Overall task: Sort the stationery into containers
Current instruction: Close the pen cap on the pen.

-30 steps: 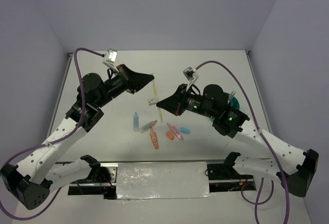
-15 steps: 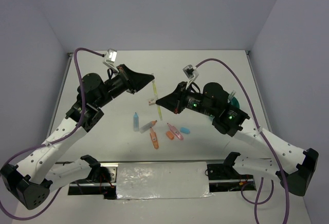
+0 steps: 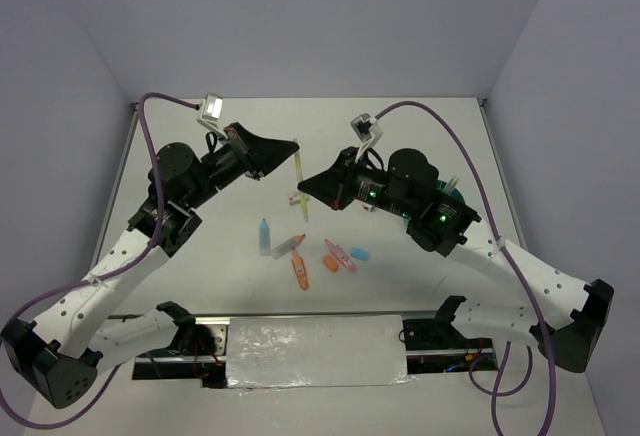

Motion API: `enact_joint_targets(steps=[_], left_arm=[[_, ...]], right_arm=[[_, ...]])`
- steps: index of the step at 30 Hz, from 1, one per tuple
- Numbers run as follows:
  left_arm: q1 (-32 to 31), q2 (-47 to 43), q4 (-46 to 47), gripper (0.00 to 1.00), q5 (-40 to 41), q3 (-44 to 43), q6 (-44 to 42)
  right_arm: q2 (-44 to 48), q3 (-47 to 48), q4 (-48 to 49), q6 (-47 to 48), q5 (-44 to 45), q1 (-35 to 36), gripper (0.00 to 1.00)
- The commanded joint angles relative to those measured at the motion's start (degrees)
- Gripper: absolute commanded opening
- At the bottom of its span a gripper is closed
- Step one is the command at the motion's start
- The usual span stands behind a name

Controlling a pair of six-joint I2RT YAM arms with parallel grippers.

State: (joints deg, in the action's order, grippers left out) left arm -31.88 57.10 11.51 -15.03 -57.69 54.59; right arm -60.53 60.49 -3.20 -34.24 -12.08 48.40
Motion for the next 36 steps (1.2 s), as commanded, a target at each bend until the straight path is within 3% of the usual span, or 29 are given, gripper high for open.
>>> enact_joint_targets(steps=[1, 7, 21, 31, 36], left_arm=[[-0.1, -1.5, 2.3, 0.0, -2.3, 0.8, 1.3], [-0.1, -1.7, 1.2, 0.0, -4.7, 1.4, 1.8], [-0.2, -0.4, -0.1, 0.0, -13.7, 3.3, 0.3], [-1.4, -2.7, -4.0, 0.0, -14.2, 5.7, -1.2], [-1.7, -3.6, -8.2, 0.0, -11.8, 2.9, -3.2]], right_arm=[[-1.3, 5.4, 5.7, 2.3, 3.0, 0.2, 0.0], [-3.1, 8.1, 9.4, 5.5, 3.4, -2.1, 0.0], [-7.7, 18.3, 3.6, 13.3, 1.6, -4.8, 0.0], [-11.7, 27.3, 1.0, 15.3, -1.1, -7.3, 0.0], [-12.3, 24.9, 1.5, 18.5, -4.4, -7.2, 0.0]])
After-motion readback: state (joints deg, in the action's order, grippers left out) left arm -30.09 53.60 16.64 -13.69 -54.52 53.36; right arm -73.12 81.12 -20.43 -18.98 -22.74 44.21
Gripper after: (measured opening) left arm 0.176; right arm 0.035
